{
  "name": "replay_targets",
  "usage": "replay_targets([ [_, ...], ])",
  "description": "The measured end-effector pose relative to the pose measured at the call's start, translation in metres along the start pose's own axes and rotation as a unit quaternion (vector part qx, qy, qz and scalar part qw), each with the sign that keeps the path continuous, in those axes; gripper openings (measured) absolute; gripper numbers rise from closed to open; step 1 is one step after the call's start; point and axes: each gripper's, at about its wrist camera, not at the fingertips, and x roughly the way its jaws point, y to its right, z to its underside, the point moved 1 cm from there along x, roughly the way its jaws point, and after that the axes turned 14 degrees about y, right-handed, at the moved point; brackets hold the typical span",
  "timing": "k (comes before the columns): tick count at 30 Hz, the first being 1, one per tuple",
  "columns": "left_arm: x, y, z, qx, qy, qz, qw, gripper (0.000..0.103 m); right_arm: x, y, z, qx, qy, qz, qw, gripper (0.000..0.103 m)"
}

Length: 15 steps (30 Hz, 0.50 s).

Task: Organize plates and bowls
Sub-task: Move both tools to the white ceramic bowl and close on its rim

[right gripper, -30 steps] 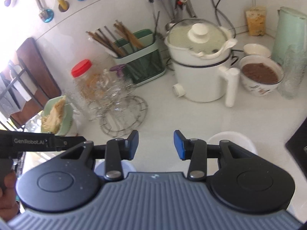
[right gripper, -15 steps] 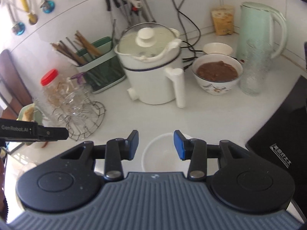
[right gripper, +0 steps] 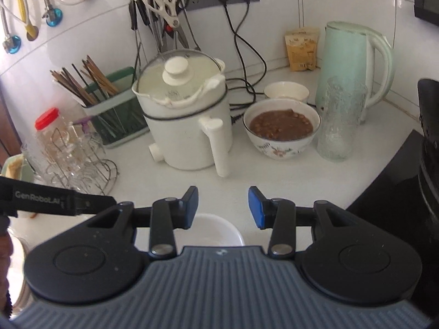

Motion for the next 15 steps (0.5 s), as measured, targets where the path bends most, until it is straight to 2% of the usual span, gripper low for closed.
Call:
replay_targets([
  [2,0.011,0.002,0.008,0.0,-0.02,0.005,0.9998,0.058,0.002,0.001,0.007,-0.004,-0.007,0.002,1.0,0.043],
  [7,0.03,0.009,0.025,0.013,-0.036,0.011,0.9992,0.058,0.006,0.01,0.021,0.012,-0.023,0.008,1.0,0.043],
  [12,0.049,0.008,0.035,0.001,-0.051,0.022,0.9984,0.058,0.023,0.016,0.033,0.018,-0.038,0.01,0.999,0.043],
  [15,0.064,0.002,0.041,-0.001,-0.063,0.012,0.9979,0.057,0.034,0.021,0.043,0.032,-0.055,0.008,0.998,0.043],
])
